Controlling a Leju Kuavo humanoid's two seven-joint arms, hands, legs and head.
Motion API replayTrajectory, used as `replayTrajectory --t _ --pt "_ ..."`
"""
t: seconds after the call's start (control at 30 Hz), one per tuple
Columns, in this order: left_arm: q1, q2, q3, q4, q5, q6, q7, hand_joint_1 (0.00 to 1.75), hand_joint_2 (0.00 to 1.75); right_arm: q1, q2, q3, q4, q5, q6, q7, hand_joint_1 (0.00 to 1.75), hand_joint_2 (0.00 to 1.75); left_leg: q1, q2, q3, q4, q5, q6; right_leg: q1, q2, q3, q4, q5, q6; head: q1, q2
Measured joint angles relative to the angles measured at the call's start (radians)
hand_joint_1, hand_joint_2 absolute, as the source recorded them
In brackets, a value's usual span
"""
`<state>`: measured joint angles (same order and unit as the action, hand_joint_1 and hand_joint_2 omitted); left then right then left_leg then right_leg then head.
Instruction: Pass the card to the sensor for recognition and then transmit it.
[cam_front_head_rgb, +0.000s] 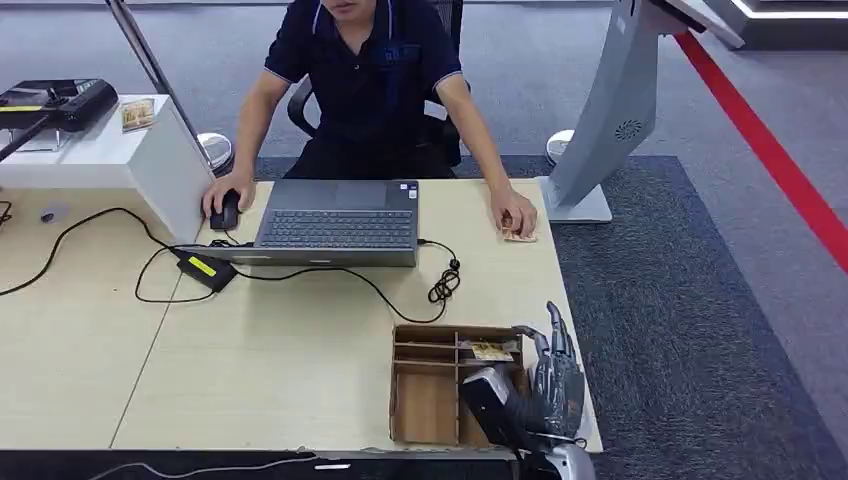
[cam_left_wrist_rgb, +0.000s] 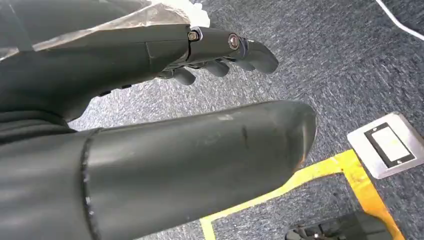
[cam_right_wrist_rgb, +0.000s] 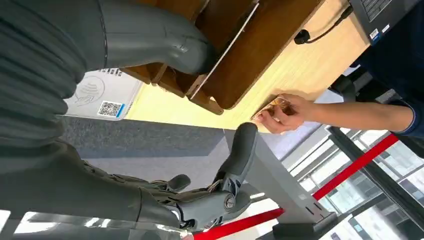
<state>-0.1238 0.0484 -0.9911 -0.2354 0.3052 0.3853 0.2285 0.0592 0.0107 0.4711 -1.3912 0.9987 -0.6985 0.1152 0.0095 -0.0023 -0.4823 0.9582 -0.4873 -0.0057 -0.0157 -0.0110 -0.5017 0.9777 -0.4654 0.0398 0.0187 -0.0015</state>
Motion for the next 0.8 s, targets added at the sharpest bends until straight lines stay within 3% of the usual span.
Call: replayTrajectory --t 0.47,0.8 --pt "0.000 0.000 0.000 0.000 0.000 0.001 0.000 0.00 0.00 0.000 0.000 0.000 0.001 -0.004 0.000 0.000 0.87 1.75 0.000 0.000 0.000 0.000 0.000 0.000 0.000 0.000 0.000 0.000 0.000 0.000 0.000 0.000" --pt "0.000 0.000 0.000 0.000 0.000 0.001 0.000 0.00 0.00 0.000 0.000 0.000 0.001 -0.009 0.000 0.000 0.79 1.75 0.000 0.000 0.000 0.000 0.000 0.000 0.000 0.000 0.000 0.000 0.000 0.000 0.000 0.000"
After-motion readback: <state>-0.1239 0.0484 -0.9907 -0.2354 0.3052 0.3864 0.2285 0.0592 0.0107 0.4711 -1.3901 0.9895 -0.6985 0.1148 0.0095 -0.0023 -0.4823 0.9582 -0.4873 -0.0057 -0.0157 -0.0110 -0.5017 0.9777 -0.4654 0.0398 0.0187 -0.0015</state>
